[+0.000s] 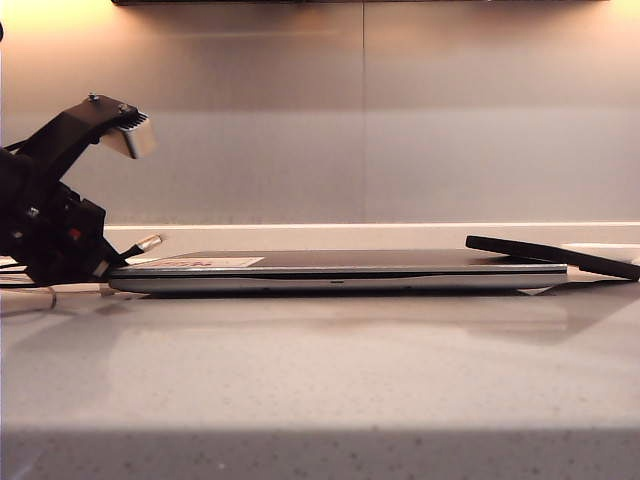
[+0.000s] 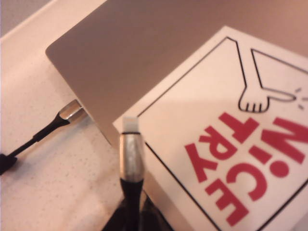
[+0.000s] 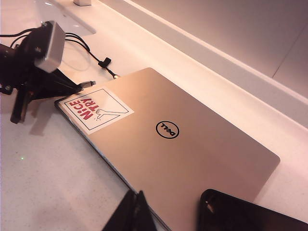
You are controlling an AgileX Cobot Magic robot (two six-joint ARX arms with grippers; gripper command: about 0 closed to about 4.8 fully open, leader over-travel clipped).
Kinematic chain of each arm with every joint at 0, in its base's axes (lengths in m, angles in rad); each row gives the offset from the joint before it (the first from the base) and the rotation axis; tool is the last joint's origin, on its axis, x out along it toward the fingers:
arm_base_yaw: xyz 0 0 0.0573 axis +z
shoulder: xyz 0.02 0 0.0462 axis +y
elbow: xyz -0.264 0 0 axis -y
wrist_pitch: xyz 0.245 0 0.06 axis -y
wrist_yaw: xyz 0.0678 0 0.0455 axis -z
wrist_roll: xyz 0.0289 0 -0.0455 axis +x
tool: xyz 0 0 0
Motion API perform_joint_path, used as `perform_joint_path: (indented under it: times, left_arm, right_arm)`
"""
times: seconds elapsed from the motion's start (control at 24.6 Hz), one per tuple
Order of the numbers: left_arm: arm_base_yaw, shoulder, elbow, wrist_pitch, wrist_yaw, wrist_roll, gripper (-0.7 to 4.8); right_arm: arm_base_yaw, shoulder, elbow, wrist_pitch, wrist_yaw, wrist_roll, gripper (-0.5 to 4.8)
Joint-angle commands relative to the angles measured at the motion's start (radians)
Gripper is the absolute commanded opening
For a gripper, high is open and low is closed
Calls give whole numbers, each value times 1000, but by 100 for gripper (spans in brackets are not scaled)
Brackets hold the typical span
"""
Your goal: Pick up the charging cable and the phone, plug the charging cable into the charging port on the phone, and finally place them back on the table.
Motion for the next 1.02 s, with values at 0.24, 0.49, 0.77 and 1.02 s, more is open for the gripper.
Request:
perform_joint_path:
  times: [0.24,0.49,0.77,1.02]
  left_arm:
    - [-10,-165,13,22,57,-121,-7]
    - [-15,-265,13,-5,57,-357,-6]
    - [-121,-317,17,-53,57,-462,-6]
    - [-181,-358,17,-110,57,-538,-6]
  right_arm:
    - [-1,-1,6,25,7,2,-1]
    - [-1,-1,6,38,71,14,-1]
    - [-11,-2,6,51,140,191,-1]
    - [-101,-5,7,48,131,319,-1]
